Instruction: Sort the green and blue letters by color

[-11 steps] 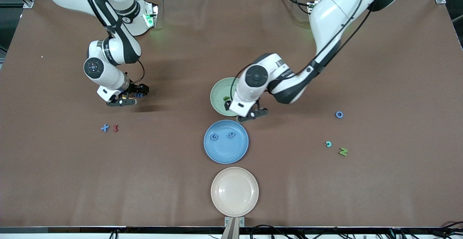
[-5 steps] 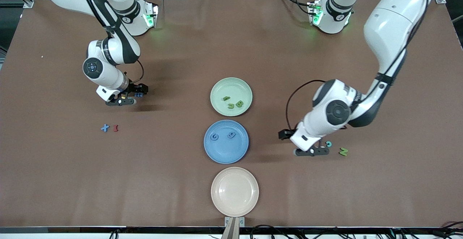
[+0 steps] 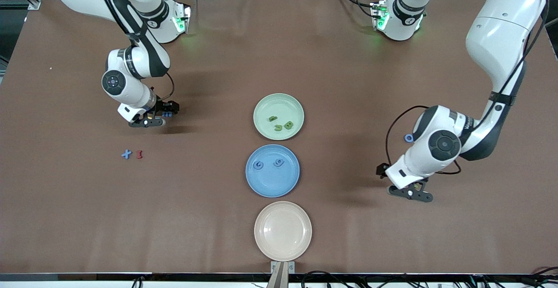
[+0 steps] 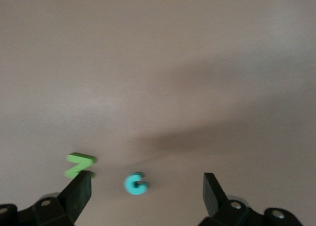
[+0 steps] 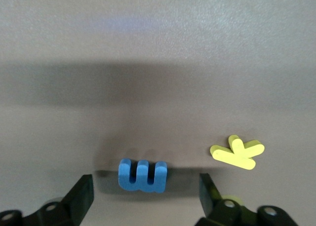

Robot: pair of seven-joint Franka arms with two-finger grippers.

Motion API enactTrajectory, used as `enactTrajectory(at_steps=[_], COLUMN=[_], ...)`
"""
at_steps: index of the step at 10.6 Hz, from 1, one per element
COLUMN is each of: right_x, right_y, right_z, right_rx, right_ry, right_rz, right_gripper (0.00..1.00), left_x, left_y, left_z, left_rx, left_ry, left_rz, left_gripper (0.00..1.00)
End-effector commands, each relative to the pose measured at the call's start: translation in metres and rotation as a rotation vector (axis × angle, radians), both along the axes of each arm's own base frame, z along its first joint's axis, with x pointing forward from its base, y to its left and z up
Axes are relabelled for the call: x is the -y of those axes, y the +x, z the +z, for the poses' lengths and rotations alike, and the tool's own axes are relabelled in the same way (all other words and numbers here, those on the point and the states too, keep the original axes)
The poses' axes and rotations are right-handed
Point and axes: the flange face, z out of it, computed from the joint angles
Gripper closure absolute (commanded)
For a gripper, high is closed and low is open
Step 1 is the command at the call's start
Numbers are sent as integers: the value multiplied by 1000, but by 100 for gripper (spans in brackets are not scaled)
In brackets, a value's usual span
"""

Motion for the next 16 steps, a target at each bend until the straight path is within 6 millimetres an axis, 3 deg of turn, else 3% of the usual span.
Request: enactTrajectory(at_steps=[1, 5, 11, 14, 16], right_x=[2, -4, -10, -10, -10], right_y=[-6, -6, -4, -1, 2], right_z=[-8, -7, -5, -3, -3], right_rx=[-6, -4, 3, 15, 23], right_ry=[3, 0, 3, 5, 7], right_rz=[-15, -41, -40, -40, -41], right_gripper=[24, 47, 54, 60, 61], left_x=[-41, -81, -101, -119, -120], left_y=[10, 15, 9, 8, 7], left_z=[-12, -36, -66, -71, -73], left_rx=[28, 43, 28, 17, 13], left_ry=[35, 14, -12, -11, -17], left_rz=[-119, -170, -159, -182, -176], left_gripper=[0, 0, 0, 0, 0])
